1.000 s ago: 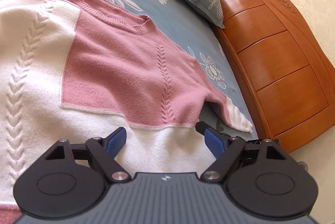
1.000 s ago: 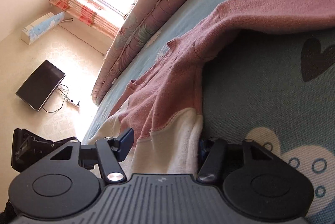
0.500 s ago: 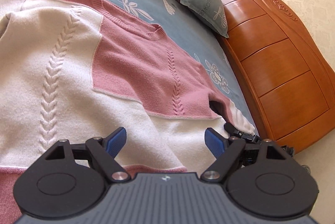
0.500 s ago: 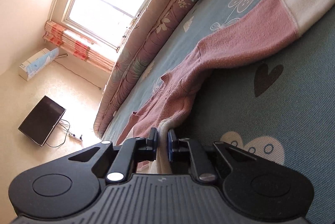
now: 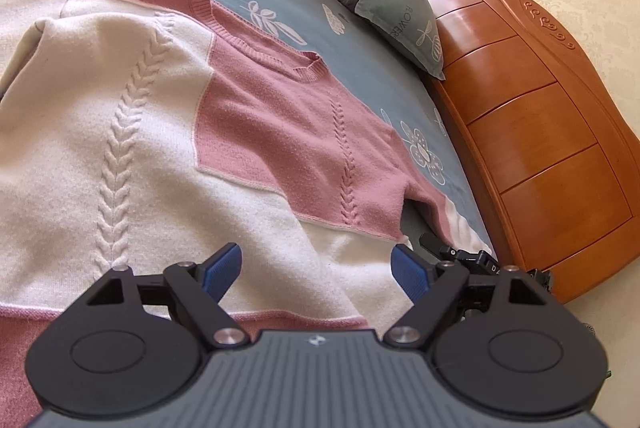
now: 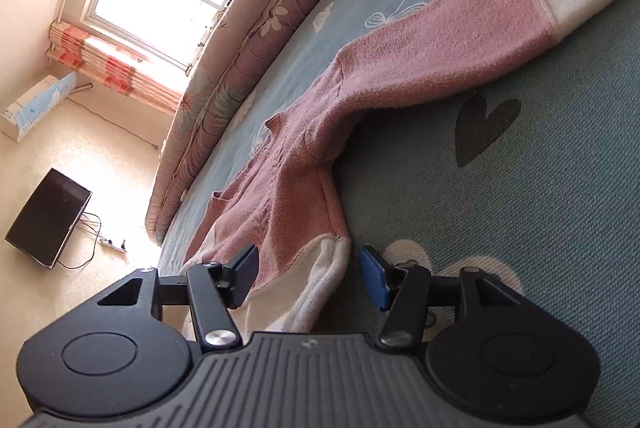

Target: Fold clothes

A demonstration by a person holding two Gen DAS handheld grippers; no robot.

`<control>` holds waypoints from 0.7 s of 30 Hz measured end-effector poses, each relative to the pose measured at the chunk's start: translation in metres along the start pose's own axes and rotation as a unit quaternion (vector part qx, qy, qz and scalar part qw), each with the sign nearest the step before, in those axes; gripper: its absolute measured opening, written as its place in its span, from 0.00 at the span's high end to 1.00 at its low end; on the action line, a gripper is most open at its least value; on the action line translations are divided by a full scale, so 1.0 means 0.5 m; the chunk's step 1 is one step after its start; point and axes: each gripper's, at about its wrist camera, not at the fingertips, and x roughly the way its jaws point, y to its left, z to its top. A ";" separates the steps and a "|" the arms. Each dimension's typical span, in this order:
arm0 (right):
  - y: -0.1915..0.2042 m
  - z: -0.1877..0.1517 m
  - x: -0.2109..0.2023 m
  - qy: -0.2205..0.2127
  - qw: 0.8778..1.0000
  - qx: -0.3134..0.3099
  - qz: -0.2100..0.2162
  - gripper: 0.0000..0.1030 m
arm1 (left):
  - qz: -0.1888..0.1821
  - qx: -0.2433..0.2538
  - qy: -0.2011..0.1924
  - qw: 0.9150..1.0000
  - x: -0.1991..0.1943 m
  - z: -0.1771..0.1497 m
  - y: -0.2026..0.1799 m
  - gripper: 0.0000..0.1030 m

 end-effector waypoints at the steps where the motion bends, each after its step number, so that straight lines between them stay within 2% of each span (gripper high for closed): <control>1: 0.009 -0.001 -0.003 -0.001 1.000 -0.009 -0.007 0.37 | 0.005 0.008 0.003 1.000 -0.002 0.000 -0.003 0.21; 3: 0.028 -0.005 -0.021 -0.008 0.999 -0.030 -0.021 0.28 | 0.024 0.032 0.008 0.999 -0.008 0.000 -0.012 0.21; 5: 0.047 -0.011 -0.045 -0.015 0.998 -0.052 -0.029 0.26 | 0.051 0.063 0.010 0.997 -0.020 -0.002 -0.020 0.21; 7: 0.060 -0.022 -0.073 -0.014 0.997 -0.069 -0.024 0.13 | 0.070 0.087 0.015 0.994 -0.032 -0.008 -0.021 0.21; 9: 0.062 -0.039 -0.094 -0.004 0.997 -0.072 -0.024 0.07 | 0.084 0.099 0.025 0.991 -0.044 -0.019 -0.017 0.21; 12: 0.043 -0.072 -0.112 0.019 0.998 -0.061 -0.023 0.03 | 0.101 0.116 0.044 0.987 -0.061 -0.045 -0.005 0.21; 16: 0.020 -0.117 -0.126 0.006 0.998 -0.063 -0.019 0.02 | 0.124 0.105 0.077 0.984 -0.072 -0.093 0.029 0.21; 18: 0.025 -0.128 -0.125 0.000 0.997 -0.078 -0.026 0.00 | 0.117 0.105 0.071 0.985 -0.088 -0.118 0.042 0.19; 21: 0.033 -0.131 -0.117 -0.008 0.996 -0.081 -0.040 0.00 | 0.100 0.079 0.064 0.990 -0.121 -0.143 0.065 0.16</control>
